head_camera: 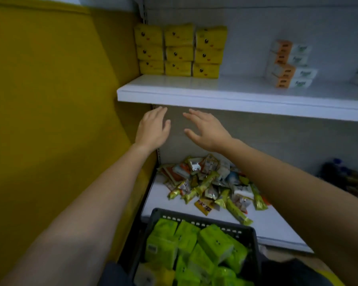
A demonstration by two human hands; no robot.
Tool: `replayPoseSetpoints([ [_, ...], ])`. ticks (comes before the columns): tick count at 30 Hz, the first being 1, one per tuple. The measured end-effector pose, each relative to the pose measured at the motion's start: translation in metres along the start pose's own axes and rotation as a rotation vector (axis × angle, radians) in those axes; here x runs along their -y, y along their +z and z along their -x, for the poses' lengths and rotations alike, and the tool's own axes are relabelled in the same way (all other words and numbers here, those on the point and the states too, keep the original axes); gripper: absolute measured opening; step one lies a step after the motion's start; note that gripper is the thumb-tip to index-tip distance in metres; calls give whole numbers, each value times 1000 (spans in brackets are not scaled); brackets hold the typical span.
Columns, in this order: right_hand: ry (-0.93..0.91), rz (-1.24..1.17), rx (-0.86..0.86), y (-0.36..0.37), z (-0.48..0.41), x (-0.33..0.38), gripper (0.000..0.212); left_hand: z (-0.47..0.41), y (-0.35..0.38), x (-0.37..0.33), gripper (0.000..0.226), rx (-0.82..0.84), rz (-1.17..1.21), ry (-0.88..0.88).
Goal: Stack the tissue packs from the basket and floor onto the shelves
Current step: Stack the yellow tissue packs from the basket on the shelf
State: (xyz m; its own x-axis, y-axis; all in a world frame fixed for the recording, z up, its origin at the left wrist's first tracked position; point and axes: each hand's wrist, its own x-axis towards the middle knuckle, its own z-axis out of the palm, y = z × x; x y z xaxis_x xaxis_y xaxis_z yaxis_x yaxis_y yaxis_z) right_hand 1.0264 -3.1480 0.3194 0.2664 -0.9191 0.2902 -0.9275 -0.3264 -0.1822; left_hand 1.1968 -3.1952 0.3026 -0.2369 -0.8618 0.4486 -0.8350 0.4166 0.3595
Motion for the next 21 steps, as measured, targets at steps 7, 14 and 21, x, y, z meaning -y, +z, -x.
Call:
replayPoseSetpoints([
  [7, 35, -109, 183, 105, 82, 39, 55, 127, 57, 41, 52, 234, 108, -239],
  [14, 203, -314, 380, 231, 164, 67, 55, 229, 123, 66, 55, 495, 190, -430],
  [21, 341, -406, 589, 313, 220, 76, 54, 297, 169, 86, 57, 736, 187, -585],
])
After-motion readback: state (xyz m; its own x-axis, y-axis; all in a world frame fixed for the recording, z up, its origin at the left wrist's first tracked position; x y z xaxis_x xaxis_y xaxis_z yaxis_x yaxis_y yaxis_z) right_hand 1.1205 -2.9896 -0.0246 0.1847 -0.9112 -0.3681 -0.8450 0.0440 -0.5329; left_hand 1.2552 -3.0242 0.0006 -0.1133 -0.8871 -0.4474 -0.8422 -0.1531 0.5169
